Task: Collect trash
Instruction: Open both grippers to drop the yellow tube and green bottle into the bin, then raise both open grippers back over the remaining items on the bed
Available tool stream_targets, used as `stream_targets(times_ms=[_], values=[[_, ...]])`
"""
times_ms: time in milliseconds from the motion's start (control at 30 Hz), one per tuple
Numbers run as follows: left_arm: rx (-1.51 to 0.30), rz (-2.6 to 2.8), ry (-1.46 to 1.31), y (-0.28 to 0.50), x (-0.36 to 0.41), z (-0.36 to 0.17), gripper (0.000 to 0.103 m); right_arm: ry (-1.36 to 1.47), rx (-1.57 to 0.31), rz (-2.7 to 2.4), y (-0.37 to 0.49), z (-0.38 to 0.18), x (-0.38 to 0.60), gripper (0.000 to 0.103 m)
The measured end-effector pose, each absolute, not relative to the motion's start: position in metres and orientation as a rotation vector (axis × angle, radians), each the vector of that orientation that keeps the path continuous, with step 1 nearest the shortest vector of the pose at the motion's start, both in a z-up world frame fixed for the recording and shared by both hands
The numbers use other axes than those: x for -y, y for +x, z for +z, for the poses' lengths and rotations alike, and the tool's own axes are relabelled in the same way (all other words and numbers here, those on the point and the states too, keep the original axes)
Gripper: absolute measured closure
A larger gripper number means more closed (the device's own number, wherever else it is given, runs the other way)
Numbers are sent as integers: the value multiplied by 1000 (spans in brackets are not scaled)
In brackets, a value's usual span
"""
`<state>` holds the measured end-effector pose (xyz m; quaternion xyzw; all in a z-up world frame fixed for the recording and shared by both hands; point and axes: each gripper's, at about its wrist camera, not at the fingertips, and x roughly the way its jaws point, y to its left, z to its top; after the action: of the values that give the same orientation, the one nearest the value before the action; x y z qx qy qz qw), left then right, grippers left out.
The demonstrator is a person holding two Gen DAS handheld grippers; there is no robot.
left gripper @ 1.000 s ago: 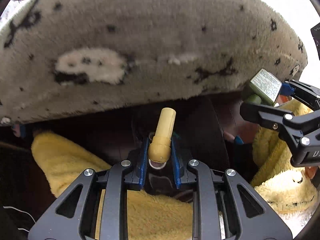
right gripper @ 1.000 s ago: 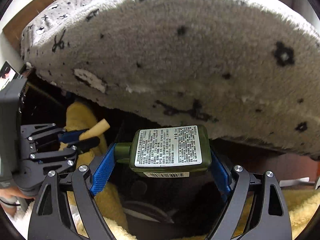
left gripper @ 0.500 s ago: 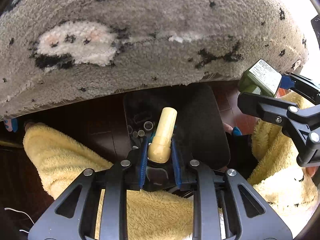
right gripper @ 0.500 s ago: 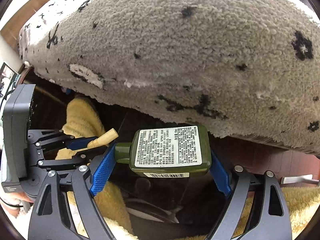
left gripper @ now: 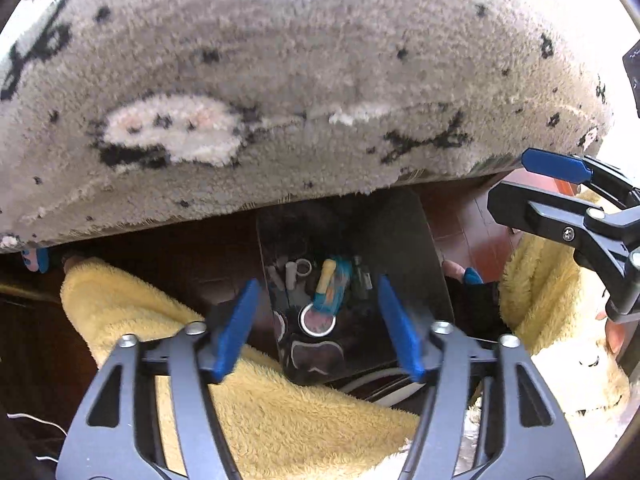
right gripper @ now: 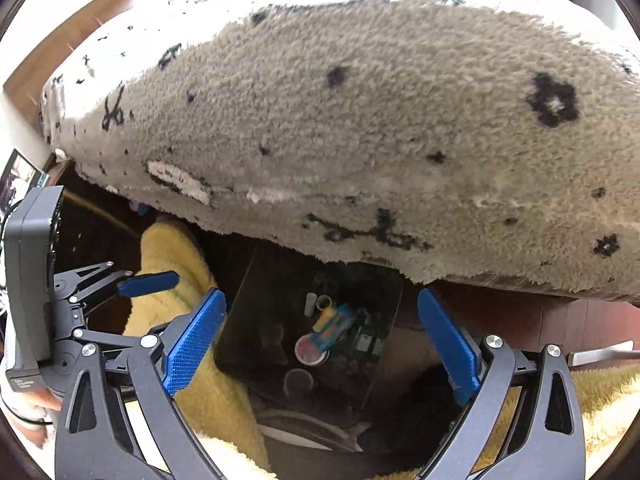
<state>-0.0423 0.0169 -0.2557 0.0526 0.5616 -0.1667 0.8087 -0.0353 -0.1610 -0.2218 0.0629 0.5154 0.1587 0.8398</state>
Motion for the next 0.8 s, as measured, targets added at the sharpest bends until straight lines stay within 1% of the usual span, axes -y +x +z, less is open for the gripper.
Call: stream_targets(times_ms=[33, 67, 133, 300, 633, 800], values=[[-1193, -354, 113, -42, -17, -253, 33, 135, -1076, 337, -35, -219, 163, 5], [-1184, -353, 112, -42, -17, -250, 31, 134, -1064, 338, -37, -215, 165, 5], [-1166, -351, 109, -40, -17, -243, 24, 130, -1034, 335, -40, -209, 167, 5], [-1112, -346, 119, -35, -12, -222, 18, 108, -943, 304, -43, -186, 179, 5], [-899, -328, 139, -10, -5, -146, 14, 46, -693, 161, -23, -117, 220, 5], [-818, -312, 144, 16, -1, -116, 14, 18, -639, 78, 7, -96, 236, 5]])
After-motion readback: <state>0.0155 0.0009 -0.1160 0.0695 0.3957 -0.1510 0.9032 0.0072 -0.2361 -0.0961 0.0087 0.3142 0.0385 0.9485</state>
